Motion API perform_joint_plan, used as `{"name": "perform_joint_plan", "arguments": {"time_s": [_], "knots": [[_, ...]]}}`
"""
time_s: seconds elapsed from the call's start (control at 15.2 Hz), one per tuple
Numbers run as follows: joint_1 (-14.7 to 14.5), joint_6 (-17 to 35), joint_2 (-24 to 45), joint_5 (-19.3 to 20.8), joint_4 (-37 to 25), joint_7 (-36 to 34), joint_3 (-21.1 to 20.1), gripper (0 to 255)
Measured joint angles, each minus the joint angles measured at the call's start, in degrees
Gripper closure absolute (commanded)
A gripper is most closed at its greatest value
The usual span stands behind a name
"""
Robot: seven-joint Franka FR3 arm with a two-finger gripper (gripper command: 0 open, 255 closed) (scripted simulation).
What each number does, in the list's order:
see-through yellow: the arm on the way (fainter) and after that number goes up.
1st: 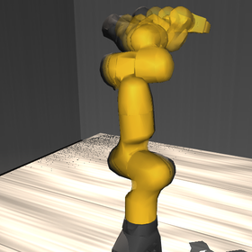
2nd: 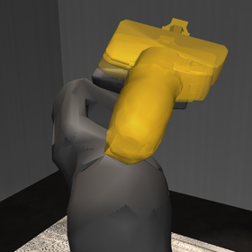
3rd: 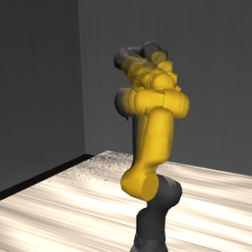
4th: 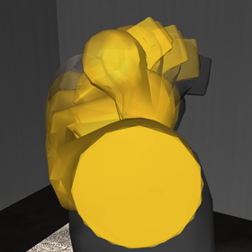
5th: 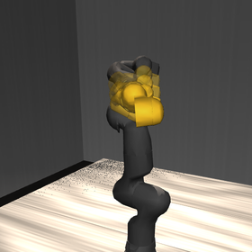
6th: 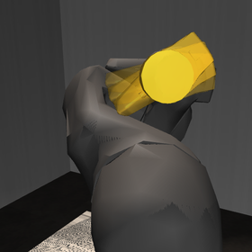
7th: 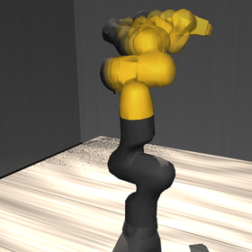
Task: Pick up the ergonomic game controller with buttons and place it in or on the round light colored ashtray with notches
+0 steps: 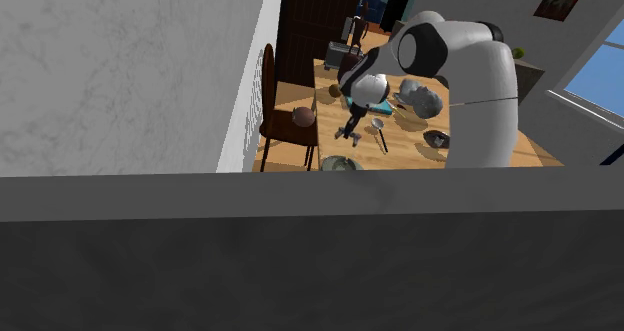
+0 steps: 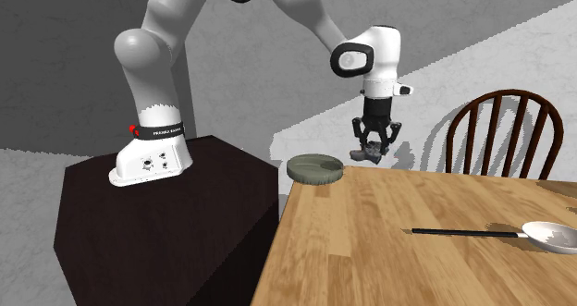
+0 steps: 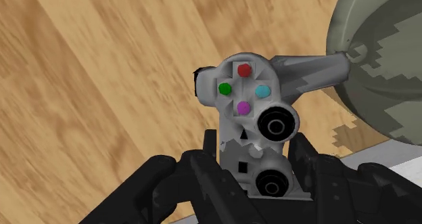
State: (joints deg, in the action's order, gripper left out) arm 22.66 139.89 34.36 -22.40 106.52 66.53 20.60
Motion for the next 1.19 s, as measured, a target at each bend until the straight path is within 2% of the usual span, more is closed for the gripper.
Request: {"name": "perform_joint_plan", "arguments": {"time_s": [0.26, 0.4, 0.86, 1.19], "knots": [[-0.6, -1.8, -2.4, 1.1, 0.5, -0.7, 0.9, 255], [-1.8, -0.9, -4.6, 1.6, 3.5, -1.3, 1.3, 255], [-8.5, 6.8, -17.1, 5.0, 22.4, -5.6, 3.1, 255], [-12.8, 10.9, -26.2, 10.1, 34.4, -11.4, 4.6, 255]]}}
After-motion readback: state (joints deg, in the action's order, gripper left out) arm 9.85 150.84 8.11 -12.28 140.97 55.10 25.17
